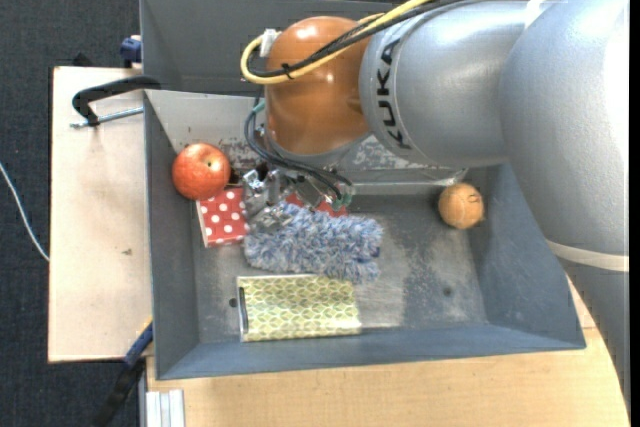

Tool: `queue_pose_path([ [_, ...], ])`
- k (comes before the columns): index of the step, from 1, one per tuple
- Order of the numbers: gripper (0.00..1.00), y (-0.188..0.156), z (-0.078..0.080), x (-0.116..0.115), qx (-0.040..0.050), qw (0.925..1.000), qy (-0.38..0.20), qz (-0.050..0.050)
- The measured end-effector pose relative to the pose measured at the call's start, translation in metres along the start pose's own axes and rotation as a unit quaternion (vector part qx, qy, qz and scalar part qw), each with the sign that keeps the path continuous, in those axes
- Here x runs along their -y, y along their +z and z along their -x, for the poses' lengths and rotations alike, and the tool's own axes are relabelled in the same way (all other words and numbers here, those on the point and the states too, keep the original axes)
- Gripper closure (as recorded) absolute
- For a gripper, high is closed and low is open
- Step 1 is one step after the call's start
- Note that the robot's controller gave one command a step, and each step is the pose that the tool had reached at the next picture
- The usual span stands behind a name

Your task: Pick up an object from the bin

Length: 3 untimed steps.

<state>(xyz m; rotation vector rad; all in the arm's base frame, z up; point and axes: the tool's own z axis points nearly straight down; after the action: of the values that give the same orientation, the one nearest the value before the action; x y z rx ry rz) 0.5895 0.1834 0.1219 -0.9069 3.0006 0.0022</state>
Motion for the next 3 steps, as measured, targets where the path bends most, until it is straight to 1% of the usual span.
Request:
queue_pose_path([
  [1,1.0,0.011,-0.024,0.037,-0.0037,0.9997,-0.023,0.001],
  [2,1.0,-0.025,-0.007,0.018,-0.0038,0.9998,-0.017,0.0],
  [3,1.0,-0.049,0.0,-0.004,0.0008,0.9994,-0.034,0.001],
])
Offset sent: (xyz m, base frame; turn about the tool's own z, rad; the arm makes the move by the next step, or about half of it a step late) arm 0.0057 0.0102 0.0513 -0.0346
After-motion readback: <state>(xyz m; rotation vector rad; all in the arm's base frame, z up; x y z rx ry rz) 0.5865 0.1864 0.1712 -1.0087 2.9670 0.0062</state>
